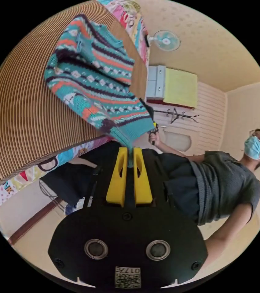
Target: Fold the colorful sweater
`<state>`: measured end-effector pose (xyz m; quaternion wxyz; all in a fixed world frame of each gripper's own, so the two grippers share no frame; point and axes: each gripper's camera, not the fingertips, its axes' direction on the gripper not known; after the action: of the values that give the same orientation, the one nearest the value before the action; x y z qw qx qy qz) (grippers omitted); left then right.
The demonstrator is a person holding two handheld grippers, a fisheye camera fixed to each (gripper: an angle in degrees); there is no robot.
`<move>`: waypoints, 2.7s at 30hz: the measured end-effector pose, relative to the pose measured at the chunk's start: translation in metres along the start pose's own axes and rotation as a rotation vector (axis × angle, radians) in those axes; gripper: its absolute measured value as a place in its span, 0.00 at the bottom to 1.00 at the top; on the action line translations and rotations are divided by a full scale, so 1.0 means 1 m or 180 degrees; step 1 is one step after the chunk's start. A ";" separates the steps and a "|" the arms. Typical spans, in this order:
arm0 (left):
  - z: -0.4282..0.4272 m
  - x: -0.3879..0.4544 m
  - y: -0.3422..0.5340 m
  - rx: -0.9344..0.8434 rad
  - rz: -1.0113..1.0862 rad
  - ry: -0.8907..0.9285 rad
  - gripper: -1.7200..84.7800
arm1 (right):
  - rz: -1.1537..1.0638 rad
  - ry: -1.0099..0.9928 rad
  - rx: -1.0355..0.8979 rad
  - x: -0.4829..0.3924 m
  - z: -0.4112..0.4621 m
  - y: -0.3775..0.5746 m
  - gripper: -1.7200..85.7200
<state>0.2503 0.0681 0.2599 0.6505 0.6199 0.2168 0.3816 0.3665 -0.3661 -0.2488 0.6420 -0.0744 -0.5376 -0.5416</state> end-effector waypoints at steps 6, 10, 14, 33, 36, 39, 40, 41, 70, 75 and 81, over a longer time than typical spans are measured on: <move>-0.042 0.052 0.058 0.0163 0.0271 0.0684 0.06 | -0.0517 -0.0930 0.0589 -0.033 0.001 0.082 0.04; -0.049 0.045 0.090 0.0481 0.0191 0.1145 0.06 | -0.0346 -0.0912 0.0932 -0.010 0.004 0.112 0.04; -0.053 -0.005 0.070 0.0747 -0.0552 0.0776 0.06 | 0.0622 -0.0292 0.1669 0.064 -0.015 0.105 0.04; -0.033 -0.129 -0.124 0.1468 -0.1597 -0.0434 0.10 | 0.0867 0.1760 0.1710 0.167 0.054 -0.163 0.12; -0.041 -0.103 -0.102 0.1270 -0.1198 -0.0952 0.14 | 0.0569 0.2437 0.1086 0.152 0.092 -0.155 0.14; -0.025 -0.105 -0.067 0.0752 -0.1105 -0.1219 0.18 | 0.0623 0.2825 0.0372 0.169 0.150 -0.135 0.16; -0.015 -0.111 -0.052 0.0591 -0.1127 -0.1263 0.20 | 0.0637 0.2831 0.0252 0.175 0.162 -0.130 0.16; -0.010 -0.115 -0.045 0.0518 -0.1134 -0.1277 0.21 | 0.0671 0.2795 0.0050 0.186 0.188 -0.121 0.17; 0.094 -0.008 -0.009 0.0407 0.0115 -0.1463 0.11 | 0.0335 0.4115 -0.3579 0.207 0.527 -0.180 0.12; 0.090 -0.015 -0.003 0.0638 -0.0070 -0.0876 0.13 | -0.0085 0.2631 -0.2461 0.090 0.308 -0.170 0.12; 0.163 -0.054 -0.031 0.0317 -0.0247 -0.0841 0.15 | -0.0402 0.2466 -0.1987 0.081 0.096 -0.119 0.11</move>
<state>0.3477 -0.0761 0.2417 0.6560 0.6874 0.1718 0.2601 0.2020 -0.3989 -0.2047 0.7075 -0.0236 -0.0754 -0.7023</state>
